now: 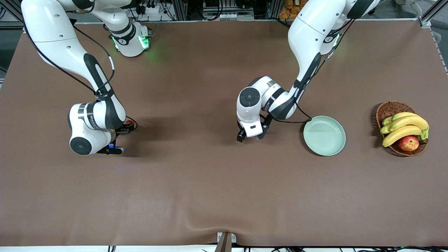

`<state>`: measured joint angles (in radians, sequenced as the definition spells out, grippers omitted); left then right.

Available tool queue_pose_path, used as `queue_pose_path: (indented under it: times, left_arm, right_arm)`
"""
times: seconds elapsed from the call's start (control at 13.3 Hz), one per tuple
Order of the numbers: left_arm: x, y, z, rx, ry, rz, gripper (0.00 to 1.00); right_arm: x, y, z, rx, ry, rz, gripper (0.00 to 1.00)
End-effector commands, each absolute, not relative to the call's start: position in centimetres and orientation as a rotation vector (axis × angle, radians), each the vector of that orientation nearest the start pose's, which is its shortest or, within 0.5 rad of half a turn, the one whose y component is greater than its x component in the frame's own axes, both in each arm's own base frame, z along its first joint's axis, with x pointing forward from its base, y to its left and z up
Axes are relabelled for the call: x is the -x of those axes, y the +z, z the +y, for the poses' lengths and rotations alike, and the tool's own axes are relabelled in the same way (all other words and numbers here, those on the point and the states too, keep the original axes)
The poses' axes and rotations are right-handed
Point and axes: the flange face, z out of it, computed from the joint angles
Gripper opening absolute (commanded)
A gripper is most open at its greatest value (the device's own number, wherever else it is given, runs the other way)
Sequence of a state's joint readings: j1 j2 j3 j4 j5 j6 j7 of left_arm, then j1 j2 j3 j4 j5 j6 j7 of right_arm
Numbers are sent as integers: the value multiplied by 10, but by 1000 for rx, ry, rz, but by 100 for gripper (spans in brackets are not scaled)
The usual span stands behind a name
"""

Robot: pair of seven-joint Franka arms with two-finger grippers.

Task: Collect all strawberries into plate
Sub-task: 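Grasp the mid-table strawberry with the left gripper while the right gripper reaches another, then carry the strawberry to the plate with the left gripper while the right gripper lifts another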

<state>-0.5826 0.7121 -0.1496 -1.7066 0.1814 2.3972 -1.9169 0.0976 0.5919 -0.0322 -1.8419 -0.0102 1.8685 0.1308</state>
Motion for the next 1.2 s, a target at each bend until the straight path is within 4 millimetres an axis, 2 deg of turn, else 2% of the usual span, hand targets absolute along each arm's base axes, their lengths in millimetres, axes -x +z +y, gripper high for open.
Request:
queue_pose_path:
  times: [0.0,0.15,0.22,0.3,0.45,0.52,0.6,0.67,0.82,0.9,1.12]
  left_arm:
    - [-513,180,-449,2678,-61,-1650,82]
    - [-515,182,-449,2665,-58,-1682,68]
    - [-515,182,-449,2664,-58,-1682,57]
    - [-515,174,-447,2652,-50,-1682,49]
    - [-523,176,-455,2672,-60,-1691,42]
    - [-523,174,-457,2674,-58,-1685,34]
    - [-525,175,-455,2693,-74,-1653,9]
    - [-530,180,-452,2707,-74,-1646,0]
    - [-540,199,-450,2740,-95,-1627,0]
    - [-544,210,-447,2751,-110,-1612,0]
    - [-569,269,-409,2816,-123,-1422,0]
  right_arm:
    - [-567,173,40,3094,894,63,82]
    - [-565,168,43,3092,911,53,75]
    - [-564,166,44,3092,914,51,72]
    - [-564,166,44,3092,916,48,70]
    - [-563,160,49,3089,923,40,66]
    - [-562,160,51,3089,925,36,64]
    - [-562,160,52,3089,928,36,61]
    - [-561,155,53,3088,937,31,58]
    - [-561,154,54,3087,937,30,46]
    - [-562,154,54,3090,928,30,37]
    - [-572,160,60,3056,831,88,13]
